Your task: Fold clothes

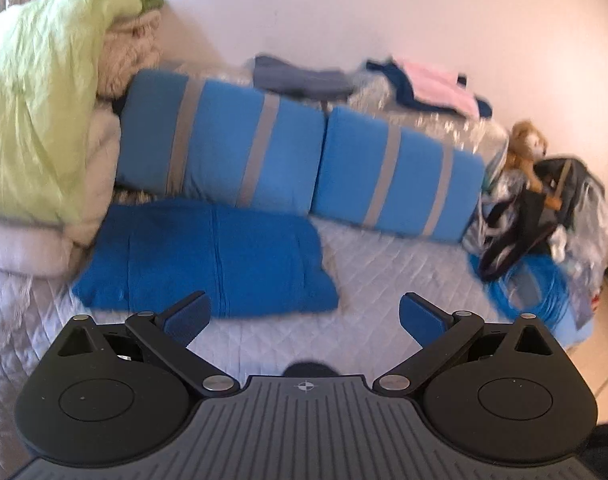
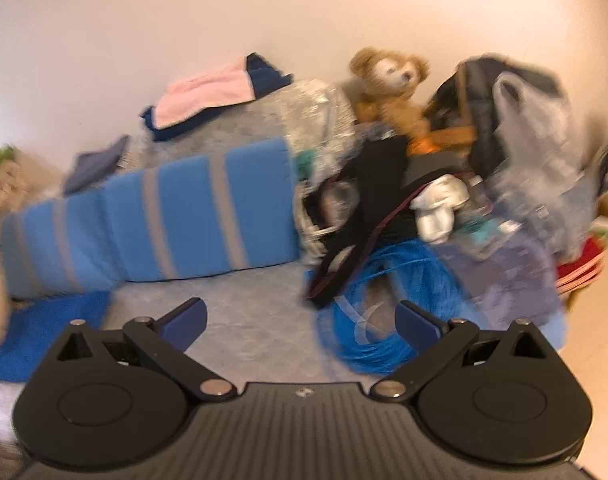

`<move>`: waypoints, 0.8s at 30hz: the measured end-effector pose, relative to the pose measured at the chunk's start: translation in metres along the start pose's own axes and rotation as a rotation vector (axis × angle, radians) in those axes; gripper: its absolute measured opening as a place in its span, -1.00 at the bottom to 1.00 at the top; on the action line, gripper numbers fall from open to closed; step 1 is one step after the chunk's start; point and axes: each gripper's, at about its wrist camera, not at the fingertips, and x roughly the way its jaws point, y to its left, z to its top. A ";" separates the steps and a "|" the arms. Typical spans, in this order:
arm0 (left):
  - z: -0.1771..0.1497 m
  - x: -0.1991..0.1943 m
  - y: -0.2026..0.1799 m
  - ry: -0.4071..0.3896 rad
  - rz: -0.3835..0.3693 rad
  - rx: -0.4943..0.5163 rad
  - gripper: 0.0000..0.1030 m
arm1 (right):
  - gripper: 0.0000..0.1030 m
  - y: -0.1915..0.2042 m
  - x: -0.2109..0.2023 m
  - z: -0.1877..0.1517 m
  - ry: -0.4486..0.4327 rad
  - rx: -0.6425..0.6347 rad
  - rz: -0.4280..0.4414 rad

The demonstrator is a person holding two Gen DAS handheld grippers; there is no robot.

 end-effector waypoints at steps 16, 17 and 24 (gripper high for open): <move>-0.078 0.091 -0.045 0.095 0.094 0.179 1.00 | 1.00 0.113 0.070 -0.107 0.018 -0.215 0.082; -0.079 0.094 -0.047 0.098 0.086 0.181 1.00 | 1.00 0.120 0.074 -0.109 0.020 -0.225 0.091; -0.086 0.125 -0.061 0.133 0.029 0.183 1.00 | 1.00 0.168 0.108 -0.124 0.065 -0.287 0.170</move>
